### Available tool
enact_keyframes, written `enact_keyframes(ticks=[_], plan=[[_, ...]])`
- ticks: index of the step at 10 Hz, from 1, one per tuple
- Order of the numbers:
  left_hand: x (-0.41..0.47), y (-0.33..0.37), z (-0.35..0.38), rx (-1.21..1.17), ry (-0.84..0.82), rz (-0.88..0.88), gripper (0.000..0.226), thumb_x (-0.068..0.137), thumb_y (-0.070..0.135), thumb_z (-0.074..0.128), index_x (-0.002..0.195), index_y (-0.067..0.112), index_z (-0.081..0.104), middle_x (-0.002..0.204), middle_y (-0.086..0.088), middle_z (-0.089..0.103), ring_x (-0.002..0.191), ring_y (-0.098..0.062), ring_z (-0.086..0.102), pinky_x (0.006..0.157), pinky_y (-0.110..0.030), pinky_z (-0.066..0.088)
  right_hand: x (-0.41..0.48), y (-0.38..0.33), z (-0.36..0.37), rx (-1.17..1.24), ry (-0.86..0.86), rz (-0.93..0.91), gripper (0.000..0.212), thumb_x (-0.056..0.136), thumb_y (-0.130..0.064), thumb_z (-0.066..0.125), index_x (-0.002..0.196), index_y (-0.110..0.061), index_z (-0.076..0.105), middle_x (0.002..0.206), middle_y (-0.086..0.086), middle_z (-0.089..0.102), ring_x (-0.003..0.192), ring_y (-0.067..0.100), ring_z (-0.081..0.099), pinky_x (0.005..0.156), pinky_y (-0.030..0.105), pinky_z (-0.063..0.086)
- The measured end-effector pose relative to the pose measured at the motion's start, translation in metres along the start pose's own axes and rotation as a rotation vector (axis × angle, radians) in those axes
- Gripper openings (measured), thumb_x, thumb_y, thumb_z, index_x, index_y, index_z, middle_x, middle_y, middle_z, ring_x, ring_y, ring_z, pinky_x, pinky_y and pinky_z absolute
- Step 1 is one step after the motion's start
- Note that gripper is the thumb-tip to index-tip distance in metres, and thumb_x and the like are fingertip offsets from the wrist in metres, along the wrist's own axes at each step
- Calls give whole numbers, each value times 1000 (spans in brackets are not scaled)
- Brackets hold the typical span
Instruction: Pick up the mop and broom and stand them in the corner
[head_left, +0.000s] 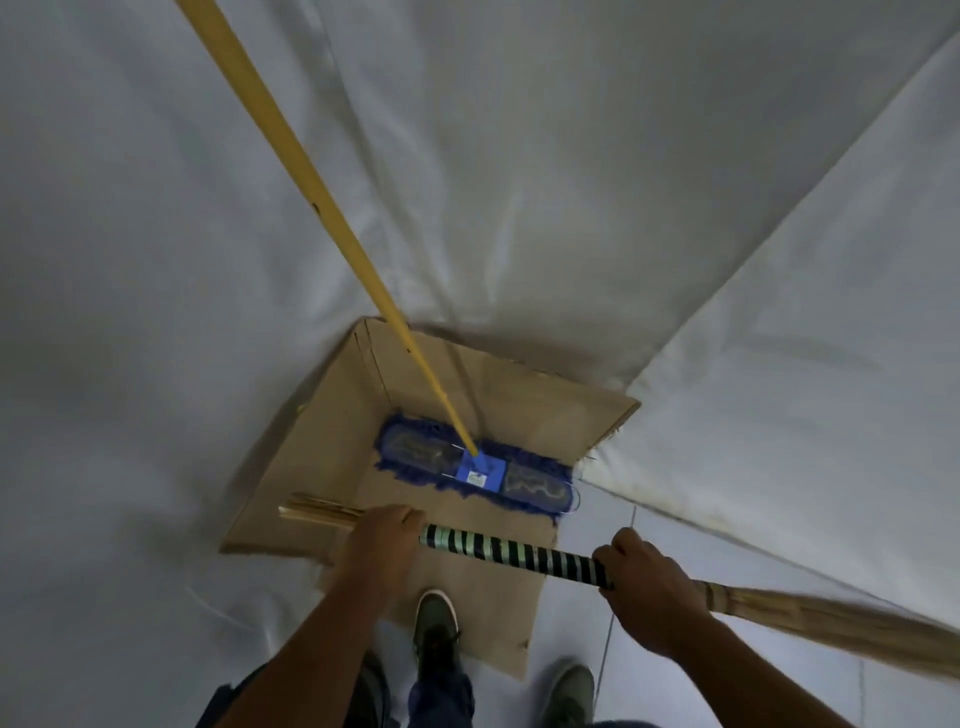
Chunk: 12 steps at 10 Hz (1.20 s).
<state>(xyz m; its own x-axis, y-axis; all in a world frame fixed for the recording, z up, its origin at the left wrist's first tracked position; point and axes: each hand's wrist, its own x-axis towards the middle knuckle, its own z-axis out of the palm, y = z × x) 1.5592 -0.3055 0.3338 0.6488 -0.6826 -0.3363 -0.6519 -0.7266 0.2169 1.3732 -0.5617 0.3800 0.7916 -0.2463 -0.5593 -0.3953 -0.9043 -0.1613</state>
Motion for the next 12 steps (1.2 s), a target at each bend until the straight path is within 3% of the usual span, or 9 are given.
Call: enact_keyframes(ticks=[1, 3, 4, 5, 6, 8, 10, 11, 12], plan=[[32, -7, 29, -27, 15, 3, 44, 40, 0, 87, 81, 8, 75, 74, -7, 72, 62, -24, 68, 56, -30, 58, 33, -1, 27, 25, -29, 61, 10, 93, -35, 48, 102, -31, 51, 97, -6, 41, 74, 11, 45, 67, 27, 44], [120, -41, 182, -68, 88, -48, 39, 47, -2, 83, 83, 10, 73, 80, -8, 72, 74, -27, 68, 68, -34, 58, 170, 40, 151, 91, -136, 98, 13, 90, -39, 51, 101, -33, 56, 92, -6, 40, 79, 15, 52, 70, 31, 48], [166, -66, 287, -59, 111, -106, 37, 63, -3, 70, 99, 7, 71, 98, -15, 70, 98, -34, 64, 92, -45, 48, 244, 64, 241, 83, -96, 92, 18, 88, -37, 52, 103, -30, 61, 96, 0, 49, 83, 22, 58, 72, 37, 52], [201, -88, 387, -5, 91, -125, 36, 73, 2, 62, 108, 7, 66, 109, -18, 66, 114, -36, 56, 101, -47, 36, 305, 86, 328, 70, -49, 39, 20, 87, -35, 55, 104, -25, 62, 99, 7, 54, 85, 29, 58, 71, 39, 52], [233, -113, 456, 36, 83, -148, 38, 75, 1, 58, 112, 8, 64, 111, -18, 64, 115, -35, 53, 98, -46, 35, 361, 98, 389, 49, 1, -20, 18, 87, -33, 56, 100, -21, 61, 94, 9, 53, 85, 32, 56, 68, 40, 48], [274, -148, 505, 76, 82, -130, 48, 74, -7, 59, 121, 3, 59, 120, -21, 60, 118, -39, 49, 100, -45, 32, 421, 103, 448, 51, 58, -12, 28, 86, -28, 61, 112, -17, 62, 105, 16, 55, 97, 41, 54, 80, 51, 51], [286, -160, 499, 182, 51, -60, 50, 81, 3, 59, 130, 8, 51, 132, -18, 53, 131, -39, 37, 108, -54, 30, 428, 103, 452, 53, 100, -8, 42, 84, -28, 65, 123, -17, 56, 111, 18, 55, 104, 41, 52, 85, 55, 50], [280, -153, 486, 168, 52, -115, 60, 82, 4, 59, 138, 8, 39, 144, -19, 41, 139, -39, 25, 112, -56, 25, 419, 104, 442, 52, 113, -26, 53, 82, -34, 69, 129, -18, 50, 120, 16, 52, 110, 38, 50, 90, 52, 46], [266, -139, 467, 205, 4, -41, 68, 85, 4, 54, 147, 8, 24, 157, -17, 22, 145, -34, 12, 117, -50, 11, 401, 105, 423, 31, 191, -49, 53, 84, -35, 65, 130, -15, 47, 127, 18, 50, 114, 38, 49, 92, 51, 45]])
